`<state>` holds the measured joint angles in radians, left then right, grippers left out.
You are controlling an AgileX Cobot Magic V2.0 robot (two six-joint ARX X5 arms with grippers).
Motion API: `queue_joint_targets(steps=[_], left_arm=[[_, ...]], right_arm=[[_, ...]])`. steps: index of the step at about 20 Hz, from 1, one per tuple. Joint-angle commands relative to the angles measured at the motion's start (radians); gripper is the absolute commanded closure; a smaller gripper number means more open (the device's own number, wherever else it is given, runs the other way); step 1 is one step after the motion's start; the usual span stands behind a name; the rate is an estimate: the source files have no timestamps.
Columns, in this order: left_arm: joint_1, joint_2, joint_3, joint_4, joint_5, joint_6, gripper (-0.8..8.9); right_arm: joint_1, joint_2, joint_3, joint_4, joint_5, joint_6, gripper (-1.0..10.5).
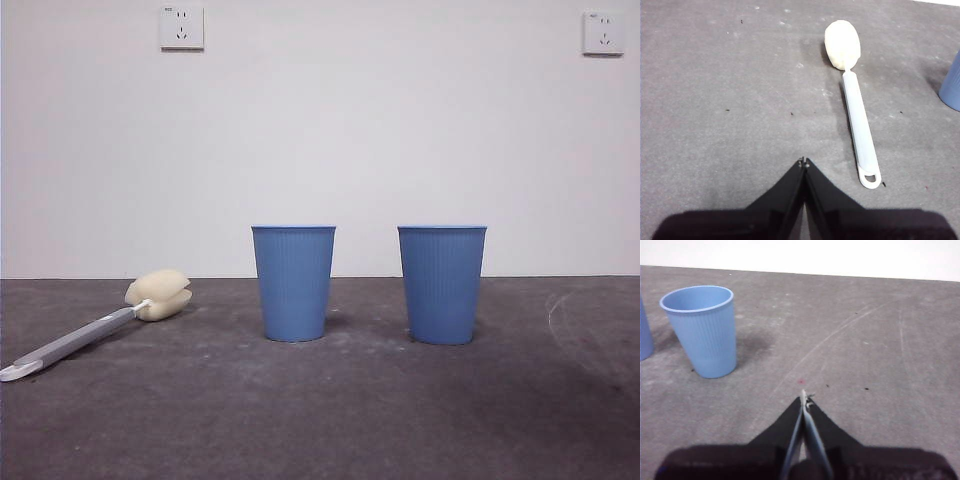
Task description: Pick up the cup brush,pick up the cup,insert the brush into the cup,clean the cup,put the cup brush back,put the cup back to the fixed position on the table
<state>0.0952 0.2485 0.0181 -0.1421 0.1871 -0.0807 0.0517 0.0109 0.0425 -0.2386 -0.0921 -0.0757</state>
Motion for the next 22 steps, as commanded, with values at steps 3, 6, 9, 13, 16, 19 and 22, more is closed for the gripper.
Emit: queue_joint_targets(steps=[3,6,9,13,16,19,22], left_arm=[[-0.002,0.000,0.005,0.001,0.019,-0.086,8.18],[-0.002,0.004,0.076,-0.060,0.102,-0.137,8.21],[-0.002,0.024,0.205,-0.183,0.110,-0.136,8.21],[-0.002,0.066,0.364,-0.298,0.225,-0.137,8.21],[-0.002,0.097,0.479,-0.440,0.294,-0.109,8.21],[-0.004,0.122,0.584,-0.589,0.319,-0.047,8.21],[-0.005,0.145,0.688,-0.719,0.319,0.003,8.21]], right_arm=[[0.001,0.000,-0.006,0.016,-0.059,0.192,9.5],[0.001,0.000,0.007,0.061,-0.103,0.335,9.6],[0.001,0.003,0.080,0.056,-0.117,0.365,9.6],[0.001,0.074,0.235,-0.005,-0.203,0.362,9.6],[0.001,0.179,0.400,-0.148,-0.293,0.294,9.6],[0.001,0.283,0.562,-0.337,-0.363,0.180,9.6],[0.001,0.395,0.732,-0.549,-0.382,0.058,9.6]])
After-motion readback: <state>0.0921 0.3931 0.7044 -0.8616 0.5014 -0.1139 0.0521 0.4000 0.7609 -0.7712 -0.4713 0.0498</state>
